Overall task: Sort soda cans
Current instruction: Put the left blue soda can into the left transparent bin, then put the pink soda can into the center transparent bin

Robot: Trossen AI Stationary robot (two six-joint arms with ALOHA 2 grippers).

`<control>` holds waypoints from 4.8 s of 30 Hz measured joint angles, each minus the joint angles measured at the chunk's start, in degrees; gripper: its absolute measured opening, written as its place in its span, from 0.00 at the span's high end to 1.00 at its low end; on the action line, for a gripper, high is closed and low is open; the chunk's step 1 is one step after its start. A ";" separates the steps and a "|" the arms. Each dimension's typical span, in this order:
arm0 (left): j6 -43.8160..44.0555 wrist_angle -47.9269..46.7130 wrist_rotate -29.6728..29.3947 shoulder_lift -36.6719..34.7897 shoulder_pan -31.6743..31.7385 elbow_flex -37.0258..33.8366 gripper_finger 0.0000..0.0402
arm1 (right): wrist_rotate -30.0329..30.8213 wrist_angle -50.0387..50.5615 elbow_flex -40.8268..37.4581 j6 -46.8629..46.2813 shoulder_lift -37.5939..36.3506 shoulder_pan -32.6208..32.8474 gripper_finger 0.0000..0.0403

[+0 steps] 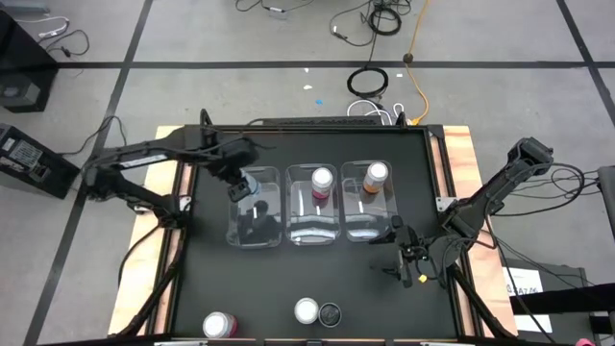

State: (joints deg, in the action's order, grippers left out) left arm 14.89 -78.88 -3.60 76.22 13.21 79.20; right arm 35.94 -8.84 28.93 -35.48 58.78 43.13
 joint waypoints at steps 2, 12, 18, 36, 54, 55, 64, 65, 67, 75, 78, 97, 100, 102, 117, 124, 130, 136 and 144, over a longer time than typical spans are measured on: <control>-3.06 2.00 1.07 1.74 0.94 0.00 0.29 | 0.22 0.02 0.00 -0.04 0.00 0.00 0.15; -12.76 6.42 3.45 10.34 4.02 0.02 0.29 | 0.79 0.00 0.00 -1.76 0.00 0.00 0.15; -15.80 7.61 3.44 13.89 4.65 0.06 0.29 | 3.34 0.02 0.00 -1.55 0.00 -0.04 0.15; -19.73 5.32 3.44 21.65 4.79 6.91 0.29 | 3.55 0.04 0.00 -1.96 0.00 -0.04 0.15; -15.66 10.87 3.39 21.67 4.77 6.27 0.29 | 3.21 0.04 0.00 -1.96 0.00 -0.04 0.15; -15.63 10.89 3.39 21.67 4.77 6.27 0.29 | 3.21 0.04 0.00 -1.95 0.00 -0.04 0.15; -15.20 10.93 3.37 21.67 4.77 6.25 0.29 | 3.06 0.04 0.00 -1.67 0.00 -0.04 0.15; -15.20 10.91 3.37 21.67 4.77 6.25 0.29 | 3.04 0.04 0.00 -1.62 0.00 -0.04 0.15; -15.18 10.70 3.37 21.67 4.77 6.25 0.29 | 3.02 0.04 0.00 -1.57 0.00 -0.04 0.15; -15.16 7.18 3.39 21.58 4.77 6.25 0.17 | 2.73 0.04 0.00 -1.38 0.00 -0.02 0.15; -15.18 6.22 3.39 21.58 4.77 6.25 0.13 | 2.73 0.07 0.00 -1.38 0.00 -0.02 0.15; -13.93 -2.34 0.25 21.34 4.77 19.25 0.10 | 2.73 0.09 0.00 -0.92 0.00 -0.02 0.15; -13.65 -6.12 -2.45 19.70 4.77 22.51 0.10 | 2.22 0.09 0.00 -0.90 0.00 -0.02 0.15; -11.92 -7.55 -2.68 17.50 4.77 23.92 0.10 | 1.29 0.11 0.00 -0.74 0.00 -0.02 0.15; 24.85 -11.31 -3.56 -5.67 -11.66 16.06 0.10 | 1.25 0.11 0.00 0.11 0.00 -0.02 0.15; 45.15 -11.09 -7.56 -6.97 -26.23 8.15 0.10 | 1.00 0.09 0.00 0.15 0.00 -0.02 0.15; 61.96 -11.10 -7.79 -6.53 -35.44 2.45 0.10 | -3.38 0.23 0.00 0.61 0.00 -0.02 0.15; 73.38 -8.76 -8.96 -5.61 -42.23 -2.91 0.10 | -4.96 0.48 0.00 2.19 0.00 0.07 0.15; 74.38 -6.43 -9.71 -2.16 -42.97 -4.74 0.10 | -4.96 0.50 0.00 3.39 0.00 0.07 0.15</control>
State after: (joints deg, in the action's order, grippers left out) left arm 89.26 -85.31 -13.31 74.06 -29.76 74.46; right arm 30.98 -8.34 28.93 -32.10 58.78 43.20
